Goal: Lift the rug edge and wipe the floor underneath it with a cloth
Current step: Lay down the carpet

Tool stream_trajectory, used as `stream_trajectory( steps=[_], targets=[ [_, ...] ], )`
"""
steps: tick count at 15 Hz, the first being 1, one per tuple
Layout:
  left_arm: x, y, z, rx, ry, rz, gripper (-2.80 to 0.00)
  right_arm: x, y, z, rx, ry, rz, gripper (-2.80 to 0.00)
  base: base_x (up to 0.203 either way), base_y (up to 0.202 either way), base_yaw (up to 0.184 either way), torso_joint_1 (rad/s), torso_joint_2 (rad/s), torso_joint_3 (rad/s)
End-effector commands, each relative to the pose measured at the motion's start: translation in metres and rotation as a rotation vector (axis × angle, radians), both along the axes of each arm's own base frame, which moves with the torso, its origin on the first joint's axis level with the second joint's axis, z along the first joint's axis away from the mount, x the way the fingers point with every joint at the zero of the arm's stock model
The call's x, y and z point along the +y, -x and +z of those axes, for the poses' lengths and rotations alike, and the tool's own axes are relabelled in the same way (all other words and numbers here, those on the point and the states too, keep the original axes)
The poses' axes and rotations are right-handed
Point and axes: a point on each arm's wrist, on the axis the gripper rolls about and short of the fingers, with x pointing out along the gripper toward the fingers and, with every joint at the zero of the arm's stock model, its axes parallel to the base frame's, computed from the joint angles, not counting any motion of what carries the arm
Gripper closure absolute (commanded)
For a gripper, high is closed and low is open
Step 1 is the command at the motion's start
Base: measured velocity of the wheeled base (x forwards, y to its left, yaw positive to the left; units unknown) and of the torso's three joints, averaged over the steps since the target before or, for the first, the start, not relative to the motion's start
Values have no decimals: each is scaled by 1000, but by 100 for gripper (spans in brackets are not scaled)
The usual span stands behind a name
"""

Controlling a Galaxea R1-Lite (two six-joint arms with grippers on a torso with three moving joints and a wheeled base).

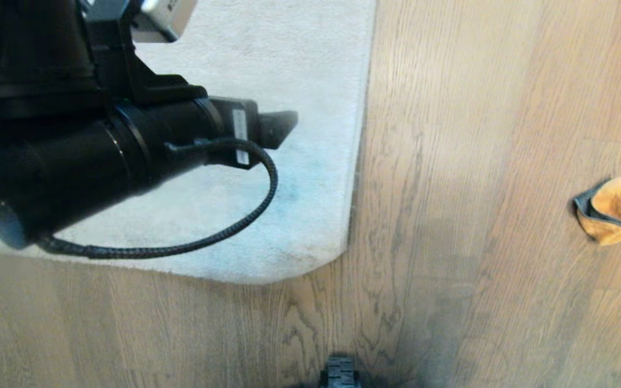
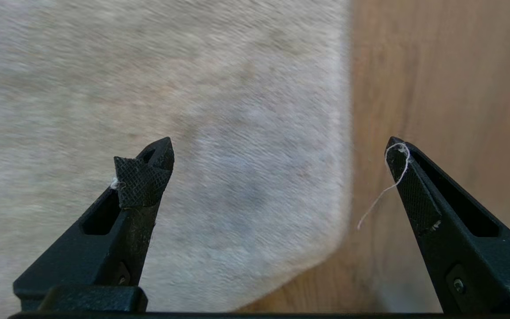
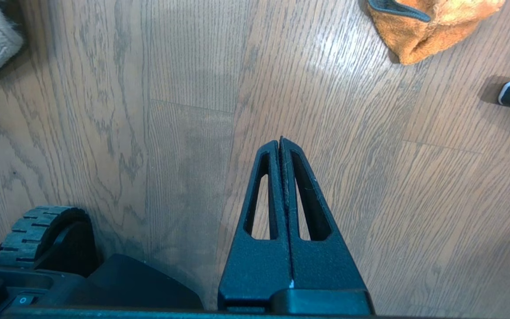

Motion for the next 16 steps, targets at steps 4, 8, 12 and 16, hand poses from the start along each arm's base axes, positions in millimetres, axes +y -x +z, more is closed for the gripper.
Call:
stream_trajectory(
  steps=[4,8,12,16],
  targets=[
    [-28,16,-21,97,37,-101,-280,0,0,0,1,1,0,0,0,0,0,0,0,0],
    [-34,16,-29,113,19,-113,-280,0,0,0,0,1,0,0,0,0,0,0,0,0],
    [-41,17,-40,153,11,-121,-280,0,0,0,-1,1,-1,0,0,0,0,0,0,0],
    [-49,20,-54,203,15,-127,0,0,0,0,1,1,-1,0,0,0,0,0,0,0]
  ],
)
